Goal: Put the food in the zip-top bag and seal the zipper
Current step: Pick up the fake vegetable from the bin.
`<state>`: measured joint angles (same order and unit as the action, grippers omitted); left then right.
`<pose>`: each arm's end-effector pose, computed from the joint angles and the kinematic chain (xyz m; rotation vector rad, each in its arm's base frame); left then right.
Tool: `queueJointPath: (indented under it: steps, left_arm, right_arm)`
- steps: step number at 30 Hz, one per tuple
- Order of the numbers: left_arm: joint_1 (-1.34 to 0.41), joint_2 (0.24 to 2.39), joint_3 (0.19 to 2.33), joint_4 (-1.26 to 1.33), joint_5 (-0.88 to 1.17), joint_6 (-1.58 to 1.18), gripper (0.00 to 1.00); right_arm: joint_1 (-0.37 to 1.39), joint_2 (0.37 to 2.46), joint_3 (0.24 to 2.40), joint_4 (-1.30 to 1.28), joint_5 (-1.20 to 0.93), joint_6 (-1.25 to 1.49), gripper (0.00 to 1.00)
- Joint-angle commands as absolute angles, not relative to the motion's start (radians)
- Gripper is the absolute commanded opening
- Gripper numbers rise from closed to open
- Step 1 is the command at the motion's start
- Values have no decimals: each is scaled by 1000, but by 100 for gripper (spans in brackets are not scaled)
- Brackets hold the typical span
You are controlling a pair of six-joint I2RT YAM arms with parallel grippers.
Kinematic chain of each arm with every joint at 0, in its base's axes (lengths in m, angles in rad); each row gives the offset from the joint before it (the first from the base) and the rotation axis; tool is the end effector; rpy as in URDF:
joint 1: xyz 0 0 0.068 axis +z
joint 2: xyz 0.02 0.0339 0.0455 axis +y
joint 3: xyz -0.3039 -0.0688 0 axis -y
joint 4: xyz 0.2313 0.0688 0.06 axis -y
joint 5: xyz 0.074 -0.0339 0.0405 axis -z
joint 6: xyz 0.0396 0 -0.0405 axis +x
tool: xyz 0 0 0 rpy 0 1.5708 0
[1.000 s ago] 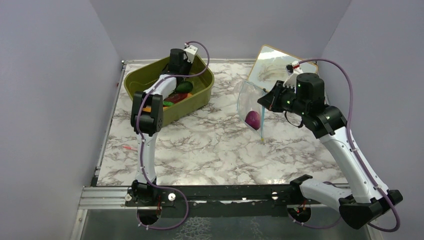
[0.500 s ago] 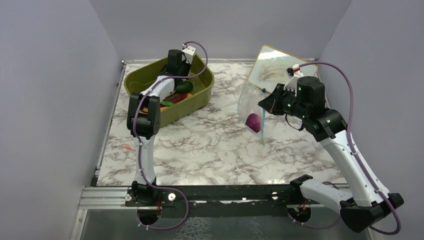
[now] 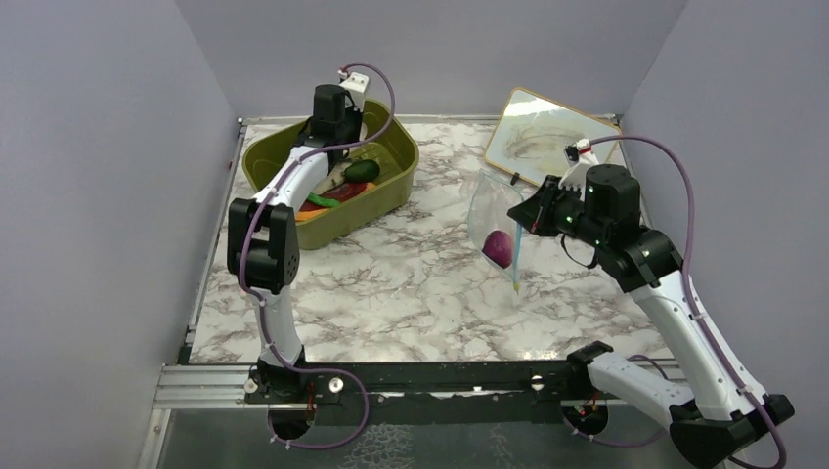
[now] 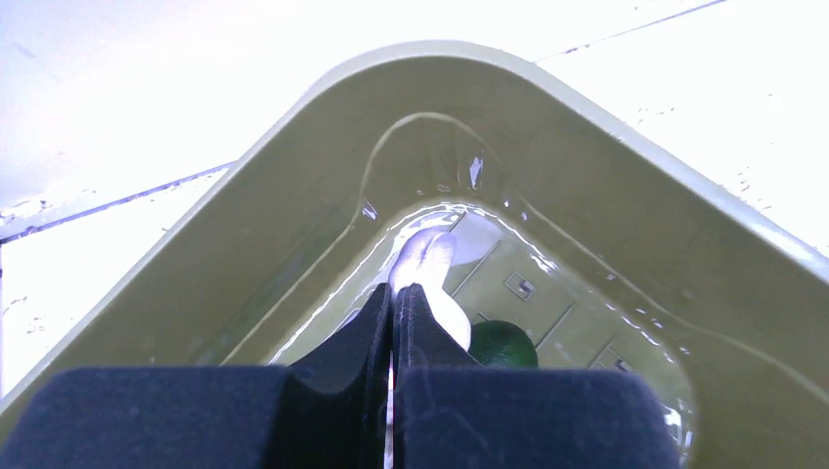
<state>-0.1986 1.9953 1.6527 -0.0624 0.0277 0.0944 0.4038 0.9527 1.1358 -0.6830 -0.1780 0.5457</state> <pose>0.4778 -0.0973 0.3245 0.3064 1.9530 -0.0952 0.1440 0.0691 0.4081 0.0389 2.1527 0.7537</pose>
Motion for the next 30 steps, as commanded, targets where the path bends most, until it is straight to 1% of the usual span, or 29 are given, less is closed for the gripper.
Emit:
queueJointPath:
  steps: [1, 7, 12, 18, 22, 27, 30]
  left_arm:
    - [-201, 1887, 1669, -152, 9, 1, 0]
    - [-201, 1773, 1673, -190, 103, -104, 0]
    - [-200, 1648, 1631, -216, 196, -178, 0]
    - [-199, 1487, 1522, -174, 398, -316, 0]
    - [-199, 1384, 1419, -89, 546, -442, 0]
    - [-199, 1261, 1282, -19, 609, -559, 0]
    - [-199, 1215, 1202, 64, 666, -666, 0]
  right_arm:
    - [398, 906, 1113, -623, -211, 546, 1]
    - [399, 855, 1029, -559, -235, 561, 1]
    - [398, 847, 1002, -538, -291, 590, 1]
    - [399, 862, 987, -509, -316, 620, 1]
    - [399, 865, 956, -463, -330, 663, 1]
    - [399, 903, 938, -428, -349, 692, 1]
    - [398, 929, 932, -403, -350, 716, 1]
